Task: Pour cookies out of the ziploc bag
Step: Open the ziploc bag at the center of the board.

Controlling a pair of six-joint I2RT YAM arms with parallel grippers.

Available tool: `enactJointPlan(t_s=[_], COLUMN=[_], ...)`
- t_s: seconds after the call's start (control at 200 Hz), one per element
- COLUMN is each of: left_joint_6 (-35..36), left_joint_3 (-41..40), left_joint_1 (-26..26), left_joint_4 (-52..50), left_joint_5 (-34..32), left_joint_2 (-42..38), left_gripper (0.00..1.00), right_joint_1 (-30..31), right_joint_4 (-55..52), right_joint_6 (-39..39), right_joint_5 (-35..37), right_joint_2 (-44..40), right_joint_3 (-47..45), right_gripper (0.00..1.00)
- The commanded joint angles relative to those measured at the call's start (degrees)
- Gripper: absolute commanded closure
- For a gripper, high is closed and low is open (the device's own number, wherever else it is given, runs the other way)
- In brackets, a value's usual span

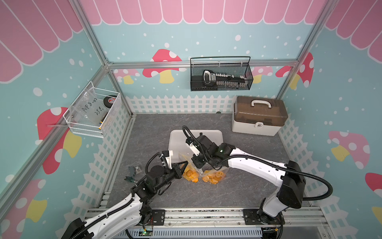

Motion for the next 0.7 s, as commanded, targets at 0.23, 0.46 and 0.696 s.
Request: enactJointPlan(t_s=[0.23, 0.46, 0.696], left_joint_6=[1.5, 3.8, 5.8], left_joint_3=[6.3, 10.9, 13.5], left_joint_1=[-0.2, -0.2, -0.2], left_joint_4=[-9.8, -17.2, -23.3], left_joint_5=[2.1, 2.4, 3.3], left_joint_2=[-6.7, -10.6, -12.6], left_gripper=[1.0, 1.0, 1.0], right_joint_1=[0.1, 0.3, 0.5], right_joint_4=[-3.6, -3.4, -3.1], right_joint_6=[0.1, 0.0, 0.7], right_joint_5=[3.9, 3.9, 5.1], right_joint_2=[-3.7, -5.9, -8.8], right_joint_3=[3.4, 4.0, 2.7], right_gripper=[1.0, 1.0, 1.0])
